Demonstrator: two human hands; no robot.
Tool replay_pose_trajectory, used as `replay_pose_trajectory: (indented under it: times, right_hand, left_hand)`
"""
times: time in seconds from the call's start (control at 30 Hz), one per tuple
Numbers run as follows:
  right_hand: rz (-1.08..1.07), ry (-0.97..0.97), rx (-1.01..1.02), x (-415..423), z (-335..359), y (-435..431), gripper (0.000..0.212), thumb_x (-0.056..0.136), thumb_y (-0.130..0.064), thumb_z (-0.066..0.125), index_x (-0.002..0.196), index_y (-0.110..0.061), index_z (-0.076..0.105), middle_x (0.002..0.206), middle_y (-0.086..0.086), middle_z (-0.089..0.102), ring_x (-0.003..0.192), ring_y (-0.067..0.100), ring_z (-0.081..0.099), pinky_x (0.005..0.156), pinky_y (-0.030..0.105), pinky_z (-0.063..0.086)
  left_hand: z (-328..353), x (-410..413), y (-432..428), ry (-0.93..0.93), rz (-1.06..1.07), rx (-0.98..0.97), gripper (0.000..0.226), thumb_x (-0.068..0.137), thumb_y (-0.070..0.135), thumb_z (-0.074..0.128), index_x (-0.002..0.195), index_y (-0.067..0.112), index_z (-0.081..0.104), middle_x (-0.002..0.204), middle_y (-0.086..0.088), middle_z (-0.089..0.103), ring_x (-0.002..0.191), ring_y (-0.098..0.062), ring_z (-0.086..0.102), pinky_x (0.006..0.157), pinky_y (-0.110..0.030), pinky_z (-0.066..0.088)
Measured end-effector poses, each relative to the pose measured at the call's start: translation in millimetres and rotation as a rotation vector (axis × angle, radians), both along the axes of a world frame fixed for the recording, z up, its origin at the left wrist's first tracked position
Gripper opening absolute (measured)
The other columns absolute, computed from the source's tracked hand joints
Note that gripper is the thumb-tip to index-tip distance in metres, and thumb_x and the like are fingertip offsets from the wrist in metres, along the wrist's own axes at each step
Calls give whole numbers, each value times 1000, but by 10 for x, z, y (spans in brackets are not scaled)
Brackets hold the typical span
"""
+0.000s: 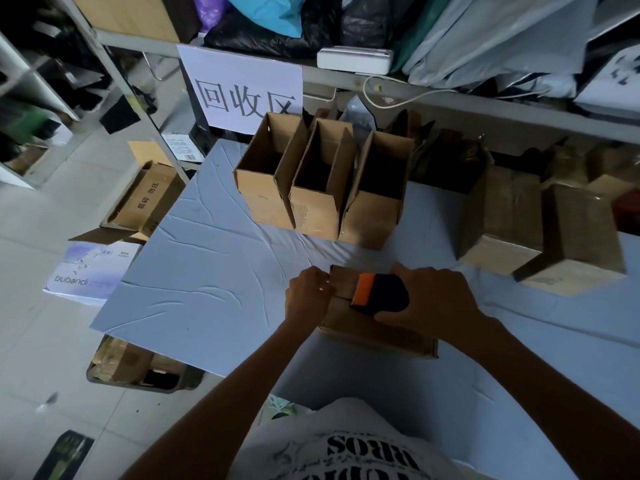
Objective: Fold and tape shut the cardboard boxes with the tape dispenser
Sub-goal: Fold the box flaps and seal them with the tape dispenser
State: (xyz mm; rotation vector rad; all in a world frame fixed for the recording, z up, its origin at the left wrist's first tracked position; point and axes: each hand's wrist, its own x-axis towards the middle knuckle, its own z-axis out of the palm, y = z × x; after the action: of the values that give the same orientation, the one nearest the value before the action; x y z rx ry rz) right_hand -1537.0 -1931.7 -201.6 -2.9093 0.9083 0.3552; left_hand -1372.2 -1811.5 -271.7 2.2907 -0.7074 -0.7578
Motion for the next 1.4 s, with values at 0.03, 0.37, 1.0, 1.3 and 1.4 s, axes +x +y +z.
replay_pose_trajectory:
  times: [0.03, 0.37, 1.0, 1.3, 1.4]
  right_hand:
    - [-3, -12, 7, 5, 8, 5, 73, 64, -85, 50, 116, -33, 50, 93, -9, 65, 67, 6, 46, 51, 16, 22]
    - [-65, -12, 62, 105, 72, -10, 68, 63, -77, 61, 114, -32, 58, 96, -6, 66, 82, 13, 61, 64, 23, 39]
    - [-90, 19, 214, 262, 93, 21, 71, 68, -68, 64, 123, -25, 52, 109, 0, 60, 93, 18, 58, 81, 31, 49]
    - [-155, 23, 222, -260, 92, 6, 64, 66, -64, 67, 119, -33, 51, 102, -5, 63, 87, 13, 59, 76, 27, 50]
    - [-137, 4, 170, -184, 56, 19, 62, 65, -62, 66, 119, -34, 51, 98, -6, 63, 82, 12, 59, 72, 26, 49]
  left_hand:
    - [3, 4, 5, 6, -12, -8, 20, 90, 16, 63, 109, 11, 65, 107, -5, 68, 100, -20, 63, 80, -29, 47]
    - [50, -20, -14, 9, -1, -12, 22, 84, 19, 70, 104, 10, 66, 95, -5, 69, 73, -11, 61, 61, -18, 43]
    - [115, 401, 66, 75, 186, 38, 21, 74, 18, 72, 96, 18, 74, 96, -1, 71, 89, -24, 65, 70, -34, 52]
    - [76, 392, 51, 39, 166, 25, 21, 79, 30, 71, 97, 19, 75, 97, -1, 72, 92, -24, 65, 84, -42, 53]
    - [80, 448, 68, 48, 173, 24, 19, 77, 24, 74, 94, 18, 75, 95, -2, 72, 92, -23, 66, 85, -42, 53]
